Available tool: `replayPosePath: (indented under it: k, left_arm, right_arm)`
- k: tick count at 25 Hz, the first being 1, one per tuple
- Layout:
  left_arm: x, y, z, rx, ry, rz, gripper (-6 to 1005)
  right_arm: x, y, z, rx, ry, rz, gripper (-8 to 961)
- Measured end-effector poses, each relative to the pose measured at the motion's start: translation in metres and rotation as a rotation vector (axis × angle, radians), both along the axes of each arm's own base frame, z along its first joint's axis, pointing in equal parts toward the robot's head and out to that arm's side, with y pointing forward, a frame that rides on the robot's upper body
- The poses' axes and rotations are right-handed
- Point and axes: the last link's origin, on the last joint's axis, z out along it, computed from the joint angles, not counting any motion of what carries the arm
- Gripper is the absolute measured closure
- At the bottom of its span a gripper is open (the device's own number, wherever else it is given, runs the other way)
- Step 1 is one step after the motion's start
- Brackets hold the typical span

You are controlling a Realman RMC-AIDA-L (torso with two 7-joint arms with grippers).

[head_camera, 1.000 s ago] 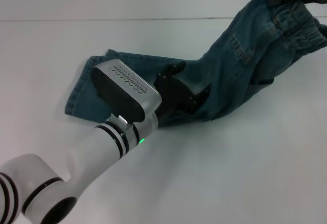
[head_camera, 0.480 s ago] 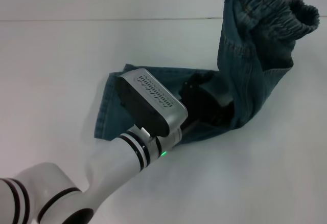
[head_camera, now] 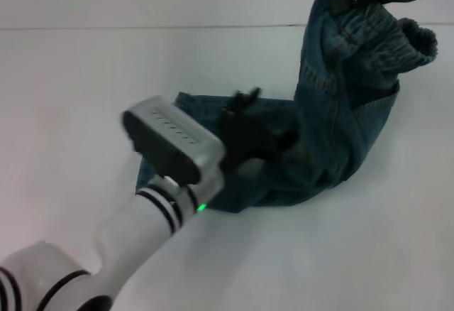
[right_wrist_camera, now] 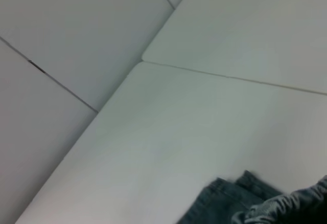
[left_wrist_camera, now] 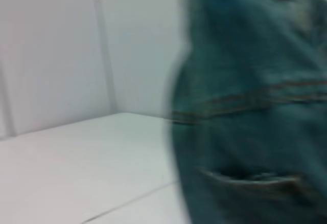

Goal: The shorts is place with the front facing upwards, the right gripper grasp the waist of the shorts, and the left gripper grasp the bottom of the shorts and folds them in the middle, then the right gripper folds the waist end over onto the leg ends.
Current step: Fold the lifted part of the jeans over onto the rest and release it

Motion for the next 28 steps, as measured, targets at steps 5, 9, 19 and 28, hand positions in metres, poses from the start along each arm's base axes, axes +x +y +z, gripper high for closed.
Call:
replayPosePath:
  k: [5,9,19,28]
  left_arm:
    - [-0.022,0.003,0.013,0.07,-0.012,0.062,143]
    - [-0.031,0.006,0.024,0.132,-0.048,0.104,143]
    - [-0.076,0.011,0.101,0.544,-0.247,0.26,142]
    - [-0.128,0.003,0.14,0.601,-0.432,0.397,142]
  right_arm:
    - [0.008,-0.002,0.003,0.004,-0.001,-0.018,856]
    - [0.011,-0.002,0.003,0.003,-0.005,-0.016,855]
    - [0.003,0.0,-0.014,-0.041,0.004,0.036,855]
    - [-0.02,0.004,-0.045,-0.105,-0.033,0.141,837]
